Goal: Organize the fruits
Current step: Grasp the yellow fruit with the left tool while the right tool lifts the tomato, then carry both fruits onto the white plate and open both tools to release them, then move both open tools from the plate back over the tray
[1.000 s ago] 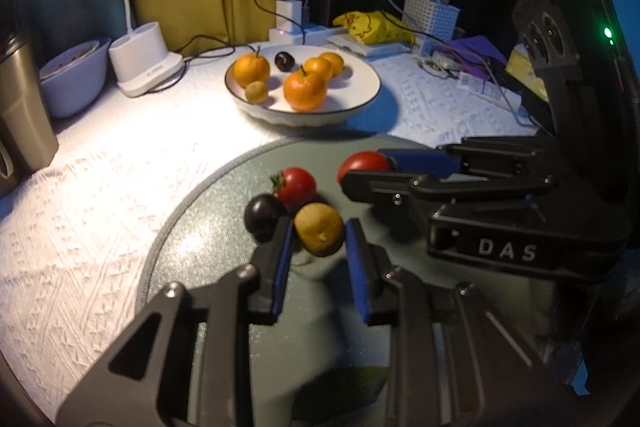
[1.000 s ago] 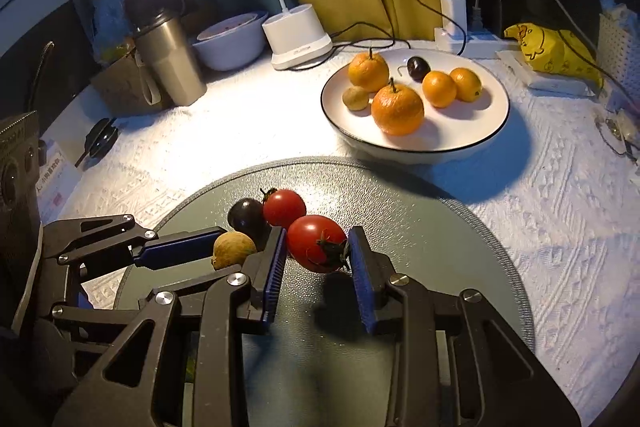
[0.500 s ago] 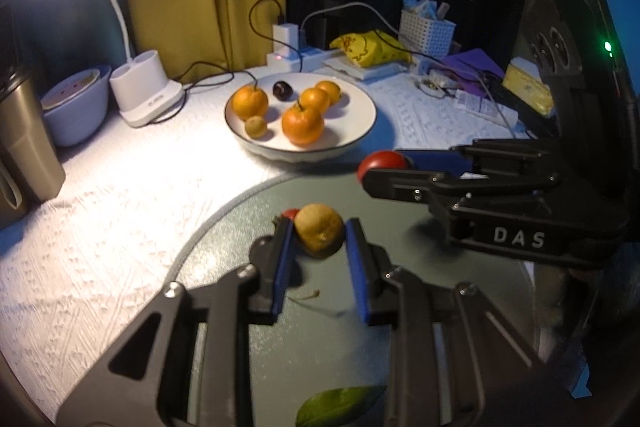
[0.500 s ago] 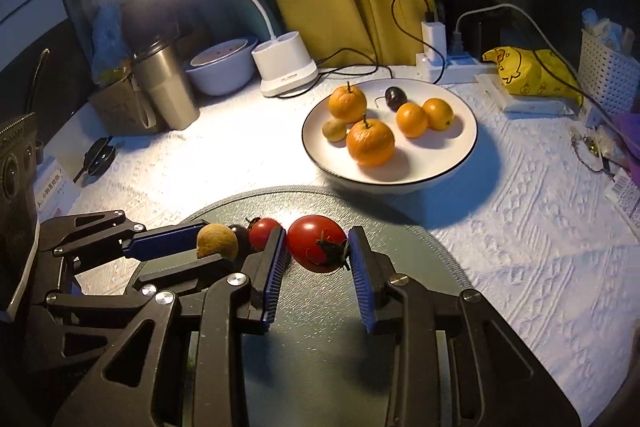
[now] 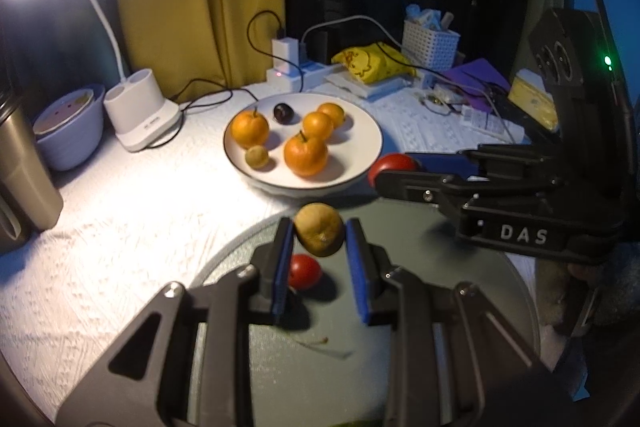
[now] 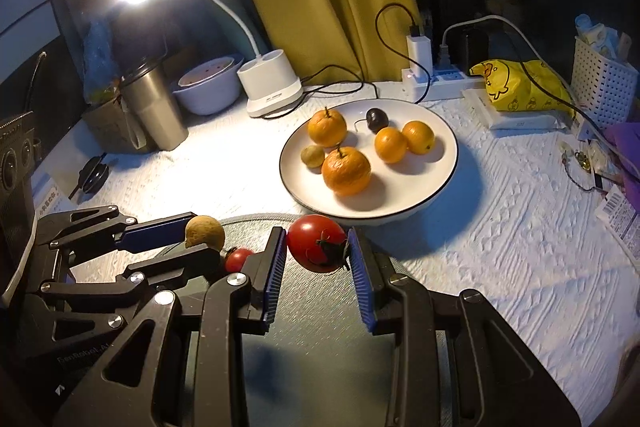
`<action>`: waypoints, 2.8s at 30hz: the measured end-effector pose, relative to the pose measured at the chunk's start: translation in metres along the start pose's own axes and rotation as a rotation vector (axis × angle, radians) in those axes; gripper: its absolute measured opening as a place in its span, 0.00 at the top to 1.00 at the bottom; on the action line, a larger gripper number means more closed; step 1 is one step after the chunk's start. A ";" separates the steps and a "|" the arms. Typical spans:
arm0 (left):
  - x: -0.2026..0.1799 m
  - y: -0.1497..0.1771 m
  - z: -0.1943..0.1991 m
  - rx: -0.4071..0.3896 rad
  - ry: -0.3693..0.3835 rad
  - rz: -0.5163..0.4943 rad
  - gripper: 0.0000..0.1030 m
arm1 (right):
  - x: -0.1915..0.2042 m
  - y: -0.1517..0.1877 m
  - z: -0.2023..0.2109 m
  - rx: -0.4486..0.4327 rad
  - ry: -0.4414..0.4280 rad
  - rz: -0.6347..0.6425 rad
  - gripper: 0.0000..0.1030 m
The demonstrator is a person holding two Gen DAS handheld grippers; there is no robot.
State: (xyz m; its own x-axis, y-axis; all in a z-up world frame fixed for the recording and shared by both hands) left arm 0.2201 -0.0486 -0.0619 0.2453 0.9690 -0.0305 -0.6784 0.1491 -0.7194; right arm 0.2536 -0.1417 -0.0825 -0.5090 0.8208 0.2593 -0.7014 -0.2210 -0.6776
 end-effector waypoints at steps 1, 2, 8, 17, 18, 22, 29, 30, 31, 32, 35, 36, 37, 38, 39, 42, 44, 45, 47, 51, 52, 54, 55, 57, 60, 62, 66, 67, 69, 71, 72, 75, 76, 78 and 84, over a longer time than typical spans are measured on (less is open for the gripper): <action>0.000 -0.002 -0.002 0.001 0.000 -0.001 0.73 | -0.002 -0.001 0.000 -0.002 0.001 -0.001 0.67; 0.000 -0.004 -0.004 0.001 0.000 -0.001 0.73 | -0.005 -0.003 -0.001 -0.005 0.001 -0.004 0.67; 0.002 -0.016 -0.017 0.007 0.000 -0.003 0.73 | -0.022 -0.012 -0.005 -0.010 0.008 -0.018 0.67; 0.007 -0.030 -0.046 0.028 0.001 0.000 0.73 | -0.045 -0.028 -0.016 -0.014 0.014 -0.035 0.67; 0.008 -0.032 -0.049 0.030 0.001 0.001 0.73 | -0.047 -0.029 -0.018 -0.013 0.015 -0.036 0.67; 0.013 -0.036 -0.062 0.039 0.002 0.004 0.73 | -0.055 -0.034 -0.027 -0.005 0.019 -0.037 0.67; 0.023 -0.041 -0.082 0.058 -0.004 0.015 0.73 | -0.066 -0.041 -0.043 0.007 0.036 -0.033 0.67; 0.025 -0.041 -0.085 0.060 -0.006 0.019 0.73 | -0.066 -0.042 -0.045 0.008 0.036 -0.033 0.67; 0.026 -0.042 -0.086 0.061 -0.005 0.021 0.73 | -0.067 -0.043 -0.047 0.011 0.039 -0.031 0.67; 0.026 -0.042 -0.088 0.062 -0.004 0.022 0.73 | -0.067 -0.043 -0.049 0.013 0.041 -0.028 0.67; 0.028 -0.042 -0.093 0.071 -0.001 0.027 0.73 | -0.067 -0.044 -0.054 0.020 0.043 -0.022 0.67; 0.029 -0.042 -0.095 0.075 0.000 0.029 0.73 | -0.066 -0.044 -0.056 0.023 0.045 -0.019 0.67; 0.029 -0.042 -0.096 0.080 0.003 0.033 0.73 | -0.066 -0.044 -0.057 0.027 0.047 -0.017 0.67; 0.029 -0.041 -0.097 0.082 0.004 0.034 0.73 | -0.066 -0.043 -0.060 0.033 0.047 -0.017 0.67; 0.029 -0.041 -0.097 0.084 0.006 0.036 0.73 | -0.066 -0.042 -0.061 0.037 0.049 -0.017 0.67; 0.031 -0.041 -0.097 0.083 0.007 0.045 0.72 | -0.067 -0.041 -0.063 0.043 0.053 -0.021 0.67; 0.031 -0.042 -0.095 0.079 0.007 0.050 0.72 | -0.067 -0.042 -0.061 0.041 0.060 -0.024 0.67; 0.032 -0.042 -0.094 0.078 0.007 0.053 0.72 | -0.067 -0.042 -0.060 0.039 0.062 -0.024 0.67; 0.034 -0.043 -0.090 0.072 0.007 0.060 0.72 | -0.065 -0.043 -0.059 0.038 0.067 -0.023 0.67; 0.036 -0.043 -0.080 0.056 0.006 0.067 0.72 | -0.059 -0.042 -0.054 0.036 0.071 -0.015 0.67; 0.036 -0.043 -0.076 0.052 0.005 0.068 0.72 | -0.057 -0.042 -0.052 0.035 0.071 -0.014 0.67; 0.037 -0.042 -0.071 0.046 0.005 0.070 0.72 | -0.053 -0.041 -0.048 0.030 0.073 -0.011 0.67; 0.038 -0.042 -0.067 0.042 0.001 0.073 0.72 | -0.051 -0.041 -0.047 0.029 0.073 -0.010 0.67; 0.040 -0.040 -0.061 0.035 -0.002 0.078 0.71 | -0.046 -0.040 -0.042 0.024 0.076 -0.006 0.67; 0.042 -0.038 -0.051 0.024 -0.007 0.084 0.70 | -0.038 -0.039 -0.036 0.017 0.077 0.000 0.67; 0.044 -0.035 -0.043 0.017 -0.009 0.087 0.68 | -0.033 -0.037 -0.031 0.015 0.077 0.004 0.67; 0.046 -0.030 -0.031 0.006 -0.006 0.099 0.59 | -0.022 -0.034 -0.026 0.014 0.076 0.015 0.67; 0.047 -0.028 -0.027 0.003 -0.007 0.103 0.59 | -0.019 -0.034 -0.025 0.014 0.076 0.017 0.67; 0.049 -0.025 -0.022 -0.001 -0.011 0.105 0.59 | -0.013 -0.032 -0.023 0.014 0.075 0.022 0.67; 0.051 -0.022 -0.016 -0.004 -0.014 0.110 0.59 | -0.008 -0.030 -0.021 0.015 0.074 0.025 0.67; 0.052 -0.020 -0.013 -0.006 -0.015 0.112 0.59 | -0.006 -0.029 -0.020 0.015 0.071 0.025 0.67; 0.054 -0.014 -0.006 -0.010 -0.018 0.118 0.59 | 0.002 -0.025 -0.018 0.016 0.069 0.032 0.67; 0.054 -0.011 -0.003 -0.011 -0.019 0.121 0.59 | 0.004 -0.024 -0.017 0.016 0.069 0.033 0.67; 0.055 -0.007 -0.001 -0.010 -0.019 0.123 0.59 | 0.008 -0.021 -0.015 0.016 0.069 0.035 0.67; 0.055 0.010 0.005 0.002 -0.018 0.134 0.59 | 0.018 -0.009 -0.014 0.025 0.066 0.037 0.67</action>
State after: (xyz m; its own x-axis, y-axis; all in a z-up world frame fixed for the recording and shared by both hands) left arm 0.2229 0.0078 -0.0674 0.1400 0.9836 -0.1135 -0.7055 0.0187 -0.7084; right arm 0.2577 -0.1171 -0.0815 -0.5016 0.8445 0.1877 -0.6952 -0.2643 -0.6684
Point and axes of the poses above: each gripper's, at about its wrist camera, not at the fingertips, and z roughly against the way its jaws point, x to its left, y to its underside, the point moved 6 cm from there along -z, roughly the way its jaws point, and after that the axes turned 4 degrees about -y, right-handed, at the moved point
